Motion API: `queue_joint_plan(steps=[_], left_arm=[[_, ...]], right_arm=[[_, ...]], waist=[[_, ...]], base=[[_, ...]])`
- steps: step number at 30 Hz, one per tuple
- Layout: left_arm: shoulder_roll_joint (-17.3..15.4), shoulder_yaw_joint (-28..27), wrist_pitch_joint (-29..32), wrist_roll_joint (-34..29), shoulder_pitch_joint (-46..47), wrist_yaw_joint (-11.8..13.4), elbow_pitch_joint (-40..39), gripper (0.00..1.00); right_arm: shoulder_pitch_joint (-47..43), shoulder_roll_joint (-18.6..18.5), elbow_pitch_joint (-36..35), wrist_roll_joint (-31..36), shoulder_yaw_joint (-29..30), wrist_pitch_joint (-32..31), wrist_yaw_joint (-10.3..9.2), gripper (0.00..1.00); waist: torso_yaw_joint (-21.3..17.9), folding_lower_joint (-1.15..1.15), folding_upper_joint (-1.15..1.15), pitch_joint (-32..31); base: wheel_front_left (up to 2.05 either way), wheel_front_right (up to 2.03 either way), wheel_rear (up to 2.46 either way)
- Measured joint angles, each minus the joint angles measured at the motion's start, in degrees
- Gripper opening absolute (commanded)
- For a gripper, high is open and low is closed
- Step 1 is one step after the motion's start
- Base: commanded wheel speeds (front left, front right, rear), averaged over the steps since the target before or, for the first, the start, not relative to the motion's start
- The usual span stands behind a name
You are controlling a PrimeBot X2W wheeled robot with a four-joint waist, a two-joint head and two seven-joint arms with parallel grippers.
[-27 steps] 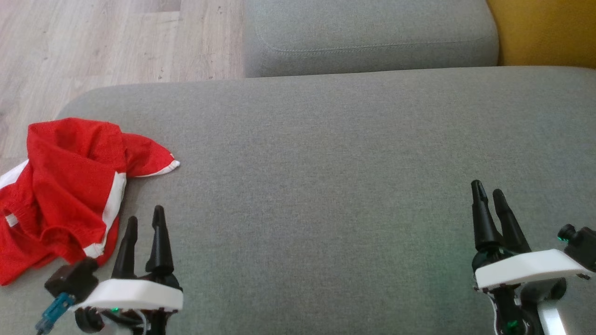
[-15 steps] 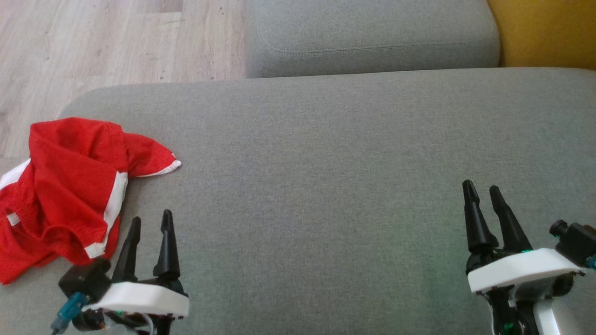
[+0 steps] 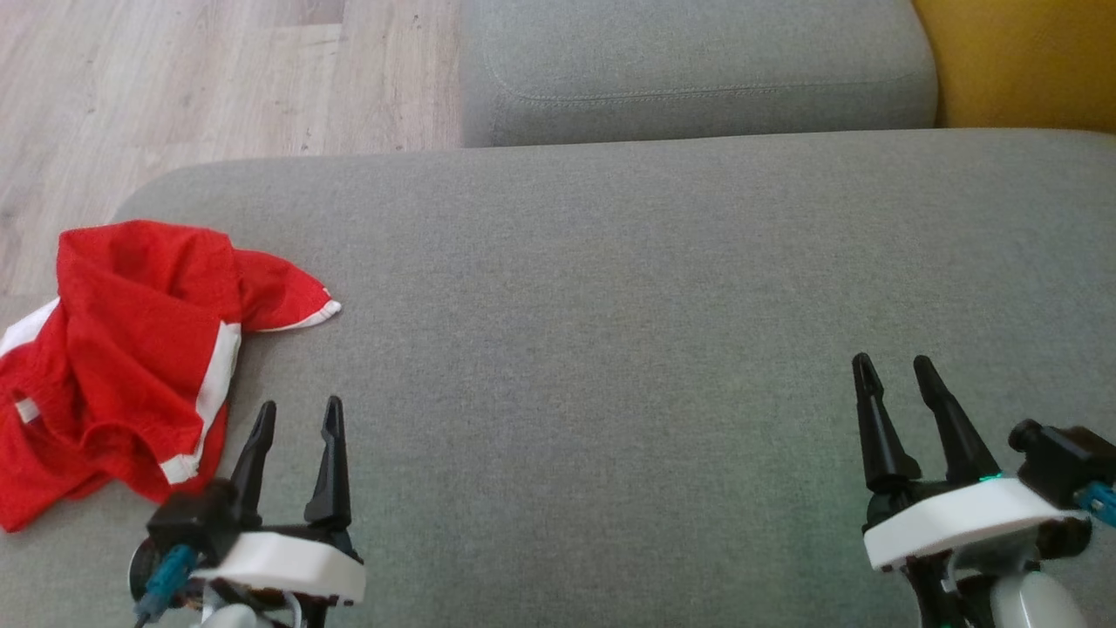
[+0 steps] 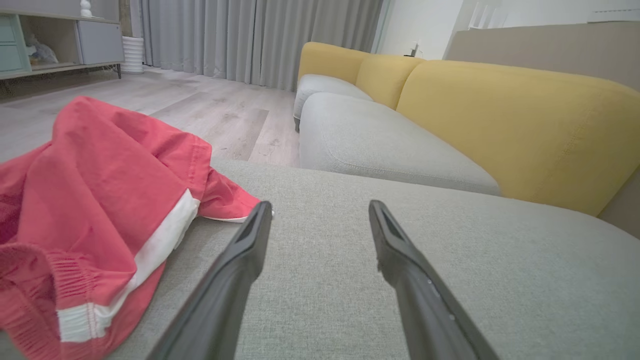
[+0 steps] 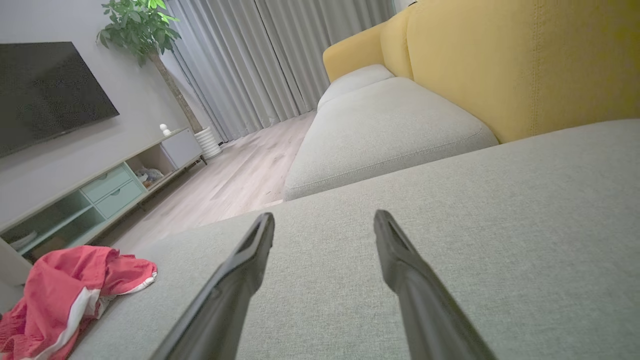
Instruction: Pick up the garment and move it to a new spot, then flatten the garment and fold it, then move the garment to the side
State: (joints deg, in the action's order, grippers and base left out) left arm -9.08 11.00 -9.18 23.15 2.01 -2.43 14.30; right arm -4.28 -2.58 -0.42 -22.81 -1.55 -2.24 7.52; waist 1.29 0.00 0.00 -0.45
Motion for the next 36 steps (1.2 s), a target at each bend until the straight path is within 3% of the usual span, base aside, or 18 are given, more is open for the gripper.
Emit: queue_joint_plan(steps=[30,36], left_arm=[[-1.14,0.7,-0.41,-14.95,-0.04,4.46,1.59,1.0],[-1.1,0.65,0.12,-13.92,-0.1,4.44,1.59,1.0]], right_arm=[[-2.54,0.03,-4.44,16.41,0.07,-0.02,0.0,1.0],[-2.96,0.03,-4.39,15.96,0.2,0.22,0.0,1.0]], waist=[[0.3,0.0,0.0,0.1],[0.23,0.0,0.0,0.21]], base=[[0.0,0.0,0.0],[0.0,0.0,0.0]])
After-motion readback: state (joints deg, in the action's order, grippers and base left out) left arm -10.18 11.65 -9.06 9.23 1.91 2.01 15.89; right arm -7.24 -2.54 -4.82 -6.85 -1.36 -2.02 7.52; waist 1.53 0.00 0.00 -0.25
